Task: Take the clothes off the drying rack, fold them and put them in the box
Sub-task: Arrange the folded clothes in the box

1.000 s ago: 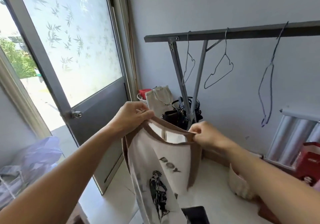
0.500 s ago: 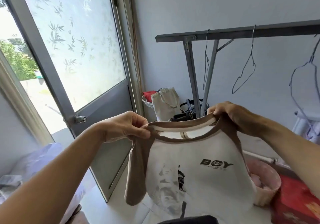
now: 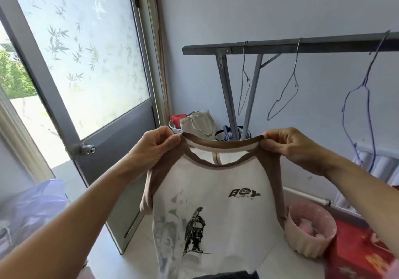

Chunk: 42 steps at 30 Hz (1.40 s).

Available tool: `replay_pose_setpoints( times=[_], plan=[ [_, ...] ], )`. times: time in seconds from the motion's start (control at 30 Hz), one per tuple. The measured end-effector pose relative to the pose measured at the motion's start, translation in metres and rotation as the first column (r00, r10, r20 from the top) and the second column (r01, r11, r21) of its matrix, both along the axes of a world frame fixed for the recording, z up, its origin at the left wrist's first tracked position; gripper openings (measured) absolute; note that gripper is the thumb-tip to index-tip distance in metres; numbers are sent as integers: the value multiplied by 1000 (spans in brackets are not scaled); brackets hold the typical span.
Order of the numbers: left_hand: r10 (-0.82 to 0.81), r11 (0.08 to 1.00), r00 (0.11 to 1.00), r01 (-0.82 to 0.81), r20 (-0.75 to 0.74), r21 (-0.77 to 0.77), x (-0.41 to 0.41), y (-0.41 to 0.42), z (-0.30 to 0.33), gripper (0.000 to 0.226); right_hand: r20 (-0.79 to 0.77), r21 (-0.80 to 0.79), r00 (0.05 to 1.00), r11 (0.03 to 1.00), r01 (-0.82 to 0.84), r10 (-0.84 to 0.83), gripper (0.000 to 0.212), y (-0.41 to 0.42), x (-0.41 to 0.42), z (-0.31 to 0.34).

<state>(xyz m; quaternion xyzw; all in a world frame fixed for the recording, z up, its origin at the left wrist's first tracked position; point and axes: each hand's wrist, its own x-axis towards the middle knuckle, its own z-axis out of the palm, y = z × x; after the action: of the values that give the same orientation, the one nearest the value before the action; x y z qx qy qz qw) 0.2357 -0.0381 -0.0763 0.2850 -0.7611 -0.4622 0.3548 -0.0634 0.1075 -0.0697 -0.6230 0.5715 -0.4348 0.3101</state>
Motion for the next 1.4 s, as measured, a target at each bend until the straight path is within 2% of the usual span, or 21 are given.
replay_pose_setpoints(
  times=[0.1, 0.17, 0.27, 0.37, 0.43, 0.57, 0.63, 0.7, 0.77, 0.87, 1.0, 1.1, 1.23, 1.4],
  plan=[
    [-82, 996, 993, 80, 84, 28, 9, 0, 5, 43, -4, -90, 1000, 996, 28, -29, 28, 0, -2, -5],
    [-116, 993, 989, 113, 90, 41, 12, 2, 5, 39, -1, -147, 999, 988, 43, -44, 28, 1, 0, -7],
    [-29, 999, 1000, 28, 9, 37, 6, 9, 4, 26, 51, -214, 996, 973, 82, -73, 31, 3, 4, -6],
    [57, 995, 995, -50, -84, 92, 1, 15, 3, 25, 109, -225, 988, 966, 131, -109, 31, -1, 8, -6],
    [142, 986, 988, -136, -64, 96, -3, 14, 1, 20, 120, -191, 977, 962, 197, -177, 30, -8, 9, -10],
    [327, 941, 945, -327, 15, 86, -18, 8, -13, 14, -63, -71, 902, 904, 422, -427, 48, -29, 3, -26],
    [368, 926, 929, -369, 21, 78, -25, 6, -22, 14, -121, -78, 857, 865, 495, -501, 48, -33, 2, -31],
    [396, 918, 917, -397, 52, 3, -33, 9, -27, 15, -192, -118, 822, 844, 523, -537, 46, -32, 6, -34],
    [398, 917, 916, -396, 43, -47, -42, 14, -27, 17, -212, -175, 813, 840, 514, -542, 48, -32, 13, -36],
    [355, 935, 935, -355, -15, -17, -59, 29, -22, 18, -16, -222, 878, 858, 463, -478, 48, -34, 25, -38],
    [280, 960, 960, -279, -23, 24, -80, 47, -22, 17, 154, -169, 891, 877, 450, -428, 40, -36, 46, -37],
    [257, 964, 966, -255, -27, 69, -91, 54, -23, 17, 161, -126, 903, 899, 419, -398, 32, -38, 59, -37],
    [265, 961, 962, -258, -60, 103, -99, 58, -24, 19, 173, -159, 907, 898, 410, -384, 19, -36, 67, -35],
    [322, 940, 942, -308, -92, 145, -102, 62, -24, 19, 156, -211, 912, 889, 407, -380, 18, -32, 72, -35]
  ],
)
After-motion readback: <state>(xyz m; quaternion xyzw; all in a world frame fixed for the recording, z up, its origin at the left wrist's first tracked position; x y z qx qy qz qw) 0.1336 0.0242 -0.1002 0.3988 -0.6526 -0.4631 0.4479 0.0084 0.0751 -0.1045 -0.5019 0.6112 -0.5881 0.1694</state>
